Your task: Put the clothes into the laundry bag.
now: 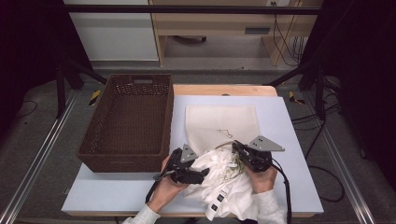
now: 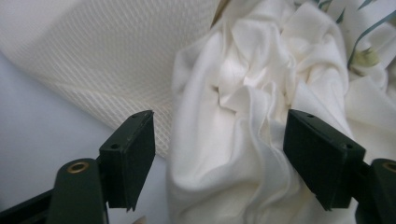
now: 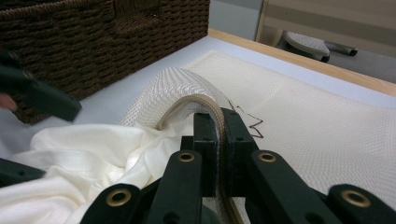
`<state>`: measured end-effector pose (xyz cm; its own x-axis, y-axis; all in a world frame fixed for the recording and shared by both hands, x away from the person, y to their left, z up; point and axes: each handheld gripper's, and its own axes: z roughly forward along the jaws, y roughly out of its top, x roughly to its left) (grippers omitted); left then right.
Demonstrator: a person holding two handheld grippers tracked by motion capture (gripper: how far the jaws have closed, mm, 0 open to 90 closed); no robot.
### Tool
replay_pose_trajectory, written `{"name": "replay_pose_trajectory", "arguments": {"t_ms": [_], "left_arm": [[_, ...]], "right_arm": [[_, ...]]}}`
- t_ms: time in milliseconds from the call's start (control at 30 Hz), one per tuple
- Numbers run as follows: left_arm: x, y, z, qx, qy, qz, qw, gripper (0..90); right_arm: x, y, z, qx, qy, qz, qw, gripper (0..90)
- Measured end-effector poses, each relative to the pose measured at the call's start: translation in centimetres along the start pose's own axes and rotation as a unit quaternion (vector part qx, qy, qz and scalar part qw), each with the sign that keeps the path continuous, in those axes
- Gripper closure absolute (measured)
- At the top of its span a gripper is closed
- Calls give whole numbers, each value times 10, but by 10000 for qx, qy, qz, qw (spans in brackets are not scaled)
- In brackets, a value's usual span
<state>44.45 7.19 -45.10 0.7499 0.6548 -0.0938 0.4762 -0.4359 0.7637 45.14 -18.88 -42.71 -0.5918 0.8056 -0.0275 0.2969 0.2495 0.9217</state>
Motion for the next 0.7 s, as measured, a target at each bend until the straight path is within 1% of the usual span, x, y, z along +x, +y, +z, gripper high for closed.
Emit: {"name": "replay_pose_trajectory", "arguments": {"t_ms": [33,67,100,133,167,200,267,300,367,433,500,533,600,700], "left_arm": [[2,-2,4,6,-135,-107,9999,304],[2,-4,8,13,-220,-155,9996,341],[3,-5,11,17,-285,-162,9995,395],[3,-6,12,2,-365,-185,9992,471],[3,-7,12,7,-397,-217,9990,533],[2,-7,11,-16,-417,-184,9990,614],[-1,-6,7,-68,-328,-81,9994,743],[-3,-5,4,-135,-294,-36,9995,781],[-9,-1,-3,-345,-297,112,9989,807],[-15,5,-10,-565,-412,205,9973,818],[-23,11,-13,-732,-515,283,9956,823],[-27,14,-13,-779,-529,341,9950,826],[-34,21,-11,-886,-589,391,9936,829],[-44,33,-4,-915,-638,485,9926,832]], "right_arm": [[0,0,0,5,8,2,10000,863],[-1,-1,0,7,13,-10,10000,863],[-1,-1,0,15,12,9,10000,863],[-1,-1,0,14,17,8,10000,863],[-1,-1,1,20,18,12,10000,863],[-1,-1,1,23,24,28,10000,863],[-1,-1,1,28,30,46,10000,863],[-1,-1,1,34,31,57,10000,863],[-1,-1,2,38,32,61,10000,864],[-1,-2,2,33,48,70,10000,864],[-2,-2,3,25,97,102,9999,864],[-2,-2,4,20,108,124,9999,864],[-2,-3,4,20,112,139,9998,864],[-1,-3,4,-8,139,133,9998,864]]}}
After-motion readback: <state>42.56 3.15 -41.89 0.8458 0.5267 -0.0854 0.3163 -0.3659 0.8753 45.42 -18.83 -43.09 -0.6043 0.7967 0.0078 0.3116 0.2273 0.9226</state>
